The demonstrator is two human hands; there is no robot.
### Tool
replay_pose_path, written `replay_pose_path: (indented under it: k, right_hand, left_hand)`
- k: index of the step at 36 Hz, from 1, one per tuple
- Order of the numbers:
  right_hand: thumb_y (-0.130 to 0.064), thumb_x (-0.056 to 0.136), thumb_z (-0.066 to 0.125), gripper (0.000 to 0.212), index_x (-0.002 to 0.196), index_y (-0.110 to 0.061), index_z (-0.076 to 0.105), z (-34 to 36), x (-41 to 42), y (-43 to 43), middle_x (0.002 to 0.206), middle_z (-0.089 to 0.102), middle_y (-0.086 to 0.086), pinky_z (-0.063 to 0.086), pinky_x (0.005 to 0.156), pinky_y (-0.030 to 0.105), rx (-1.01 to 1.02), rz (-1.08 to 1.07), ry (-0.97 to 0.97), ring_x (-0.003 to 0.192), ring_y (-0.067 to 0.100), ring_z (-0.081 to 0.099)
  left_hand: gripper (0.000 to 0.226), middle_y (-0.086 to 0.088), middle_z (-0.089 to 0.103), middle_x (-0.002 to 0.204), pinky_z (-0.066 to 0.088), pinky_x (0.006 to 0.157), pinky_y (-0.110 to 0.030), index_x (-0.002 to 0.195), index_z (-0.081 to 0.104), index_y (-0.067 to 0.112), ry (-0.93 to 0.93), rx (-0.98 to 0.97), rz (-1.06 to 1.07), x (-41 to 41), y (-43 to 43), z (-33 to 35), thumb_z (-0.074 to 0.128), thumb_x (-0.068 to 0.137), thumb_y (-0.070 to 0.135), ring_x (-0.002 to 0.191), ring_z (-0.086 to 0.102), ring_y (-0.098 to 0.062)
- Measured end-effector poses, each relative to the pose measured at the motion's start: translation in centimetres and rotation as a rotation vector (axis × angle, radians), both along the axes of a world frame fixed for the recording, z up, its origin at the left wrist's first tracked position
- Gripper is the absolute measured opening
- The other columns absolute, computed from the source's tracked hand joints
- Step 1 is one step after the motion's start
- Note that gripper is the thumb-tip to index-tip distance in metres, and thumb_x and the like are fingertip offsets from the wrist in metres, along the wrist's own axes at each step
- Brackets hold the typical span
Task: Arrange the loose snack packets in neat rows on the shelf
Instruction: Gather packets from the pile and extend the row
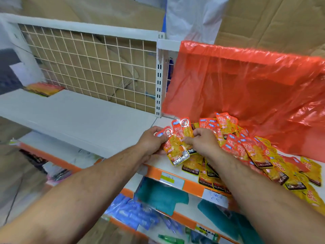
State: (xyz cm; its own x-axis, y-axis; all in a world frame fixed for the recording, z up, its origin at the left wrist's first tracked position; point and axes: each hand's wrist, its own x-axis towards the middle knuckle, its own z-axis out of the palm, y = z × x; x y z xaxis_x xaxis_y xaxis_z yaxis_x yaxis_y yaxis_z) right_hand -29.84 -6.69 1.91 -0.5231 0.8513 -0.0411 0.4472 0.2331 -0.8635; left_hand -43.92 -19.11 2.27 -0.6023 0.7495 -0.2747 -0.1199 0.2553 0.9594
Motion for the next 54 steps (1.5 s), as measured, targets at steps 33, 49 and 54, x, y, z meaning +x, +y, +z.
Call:
replay_pose_path:
  k: [33,49,54]
  right_hand:
    - [-0.016,0.077,0.078,0.026,0.065,-0.017,0.055,0.5,-37.0,-23.2,0.074,0.068,0.009,0.056,0.076,0.047,-0.186,0.269,0.005,0.073,0.026,0.067]
    - [-0.022,0.07,0.076,0.029,0.064,-0.019,0.049,-0.8,-55.9,-17.5,0.064,0.055,0.003,0.039,0.06,0.032,-0.196,0.374,0.023,0.063,0.02,0.053]
    - [-0.021,0.073,0.077,0.029,0.065,-0.019,0.049,-0.7,-60.4,-15.4,0.064,0.053,0.002,0.038,0.06,0.03,-0.198,0.388,0.023,0.062,0.019,0.05]
  left_hand:
    - [0.019,-0.008,0.062,0.066,0.052,0.057,-0.031,0.08,0.055,0.013,-0.032,-0.005,0.41,-32.8,-26.3,-0.5,0.067,0.087,0.0,0.039,0.053,-0.014]
    - [0.009,-0.013,0.068,0.084,0.046,0.042,-0.025,0.087,0.048,0.019,0.285,-0.273,0.439,-50.1,-21.6,0.4,0.054,0.093,0.021,0.059,0.064,-0.024]
    - [0.012,-0.015,0.068,0.087,0.06,0.057,-0.04,0.086,0.05,0.016,0.257,-0.268,0.44,-54.2,-19.4,1.1,0.047,0.097,0.014,0.067,0.072,-0.035]
